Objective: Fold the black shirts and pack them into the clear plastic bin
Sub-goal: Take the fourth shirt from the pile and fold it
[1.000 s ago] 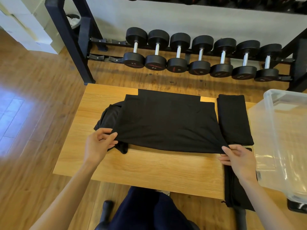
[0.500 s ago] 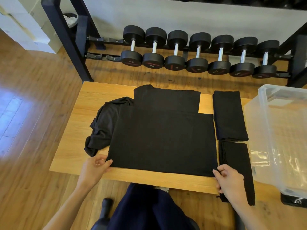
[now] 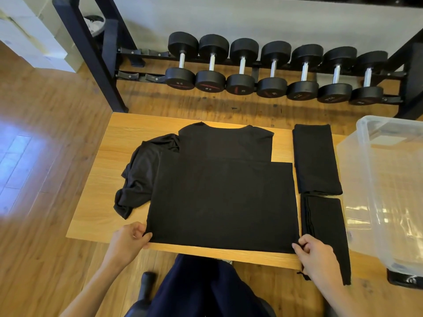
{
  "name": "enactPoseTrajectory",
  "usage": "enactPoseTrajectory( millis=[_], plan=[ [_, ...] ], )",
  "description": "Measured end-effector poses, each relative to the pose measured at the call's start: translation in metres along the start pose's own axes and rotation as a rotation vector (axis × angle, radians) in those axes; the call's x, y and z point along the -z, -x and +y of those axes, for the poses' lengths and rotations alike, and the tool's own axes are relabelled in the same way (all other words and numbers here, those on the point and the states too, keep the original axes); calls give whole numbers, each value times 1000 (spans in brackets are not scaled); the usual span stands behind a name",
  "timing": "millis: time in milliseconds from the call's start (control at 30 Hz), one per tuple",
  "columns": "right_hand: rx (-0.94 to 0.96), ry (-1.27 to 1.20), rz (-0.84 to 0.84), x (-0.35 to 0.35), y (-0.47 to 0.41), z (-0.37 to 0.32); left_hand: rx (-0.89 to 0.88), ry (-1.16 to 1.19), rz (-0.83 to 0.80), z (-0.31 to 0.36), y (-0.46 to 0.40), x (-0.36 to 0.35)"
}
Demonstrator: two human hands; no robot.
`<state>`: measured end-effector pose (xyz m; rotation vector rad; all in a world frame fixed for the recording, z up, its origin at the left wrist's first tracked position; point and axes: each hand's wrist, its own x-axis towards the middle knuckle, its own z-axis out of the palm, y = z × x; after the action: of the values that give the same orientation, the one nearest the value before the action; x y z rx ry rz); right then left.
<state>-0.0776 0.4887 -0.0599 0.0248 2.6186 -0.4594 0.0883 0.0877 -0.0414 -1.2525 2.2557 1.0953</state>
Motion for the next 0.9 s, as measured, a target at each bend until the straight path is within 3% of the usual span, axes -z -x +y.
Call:
enactPoseTrajectory(
  millis=[167,367,467,700,900],
  plan=[
    [13,73,54,17,-10,-13,-55,-87,25,11,-7,18],
    [191,-62,182,32,-38,-57,-312,-107,296,49,-37,41],
    [330,-97,149,28,-56,-89,-430,-174,378,62,-66,41],
    [520,160,-21,-9,-83,-157,-512,-254,106,68,-118,33],
    [438,305,-76,-30,-93,-165,-510,-322,93,57,-135,32]
  ],
)
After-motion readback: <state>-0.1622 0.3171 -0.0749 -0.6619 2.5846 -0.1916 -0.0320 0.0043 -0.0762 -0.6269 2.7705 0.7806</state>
